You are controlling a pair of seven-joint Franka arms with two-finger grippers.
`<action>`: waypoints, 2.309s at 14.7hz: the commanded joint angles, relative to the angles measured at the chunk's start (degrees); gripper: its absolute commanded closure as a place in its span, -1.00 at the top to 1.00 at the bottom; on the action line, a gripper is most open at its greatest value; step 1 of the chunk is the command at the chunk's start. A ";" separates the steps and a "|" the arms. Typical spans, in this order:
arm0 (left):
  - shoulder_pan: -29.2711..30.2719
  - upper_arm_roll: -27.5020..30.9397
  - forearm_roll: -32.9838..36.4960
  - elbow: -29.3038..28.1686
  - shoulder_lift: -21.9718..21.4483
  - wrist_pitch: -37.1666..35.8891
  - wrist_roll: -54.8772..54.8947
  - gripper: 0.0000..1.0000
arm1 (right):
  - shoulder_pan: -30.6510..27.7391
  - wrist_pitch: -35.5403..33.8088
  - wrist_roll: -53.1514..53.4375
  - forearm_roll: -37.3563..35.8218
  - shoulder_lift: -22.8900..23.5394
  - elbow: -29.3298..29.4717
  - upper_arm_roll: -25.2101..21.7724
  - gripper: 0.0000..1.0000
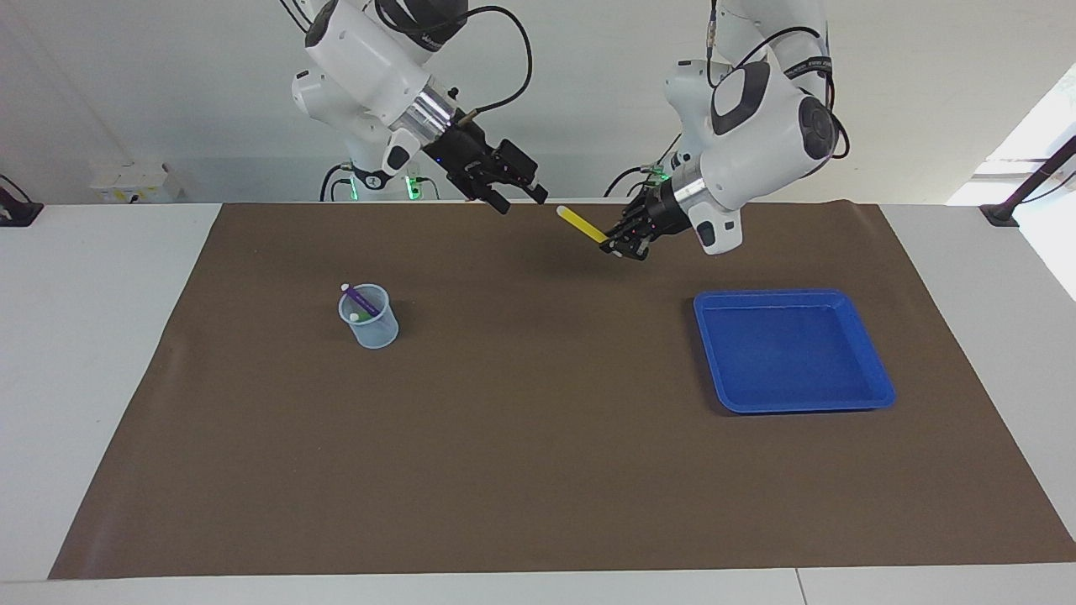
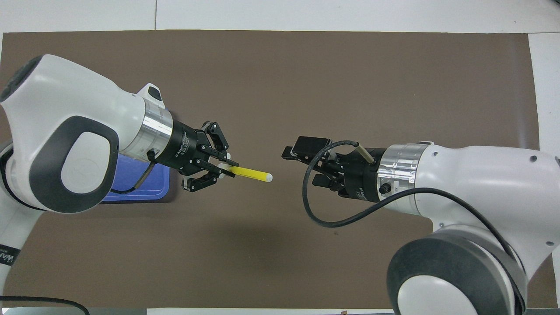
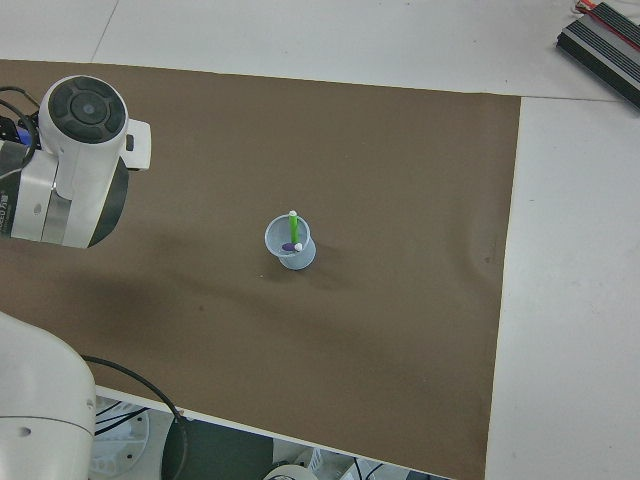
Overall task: Transfer and insert pens with both arms
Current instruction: 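Pass the yellow pen from the left gripper to the right gripper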
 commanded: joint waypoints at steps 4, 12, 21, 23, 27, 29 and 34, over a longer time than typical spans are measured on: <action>-2.19 0.69 -3.63 -4.75 -4.36 4.15 -8.99 -1.00 | 1.11 3.15 -2.31 0.98 -1.06 -2.62 0.21 0.75; -4.03 0.68 -4.51 -6.60 -5.24 6.96 -9.44 -1.00 | 2.16 3.15 -2.41 0.97 -1.07 -2.62 0.30 0.22; -3.59 0.68 -4.78 -6.51 -5.50 6.96 -9.35 -1.00 | 1.81 3.06 -2.76 0.97 -0.98 -2.62 0.21 -0.26; -3.59 0.68 -4.78 -6.60 -5.59 6.96 -9.26 -1.00 | 1.72 2.97 -2.76 0.97 -0.98 -2.53 0.21 -0.77; -3.59 0.68 -5.57 -6.51 -5.59 7.05 -9.09 -1.00 | 1.64 2.71 -2.24 0.97 -0.98 -2.53 0.21 -1.00; -3.77 0.68 -5.57 -6.51 -5.59 7.14 -8.91 -1.00 | 1.64 2.62 -2.15 0.97 -0.89 -2.53 0.21 -1.00; -4.21 0.86 -5.04 -6.25 -5.94 7.67 -7.33 1.00 | 0.68 -0.52 -3.28 0.10 -0.54 -1.48 -0.05 -1.00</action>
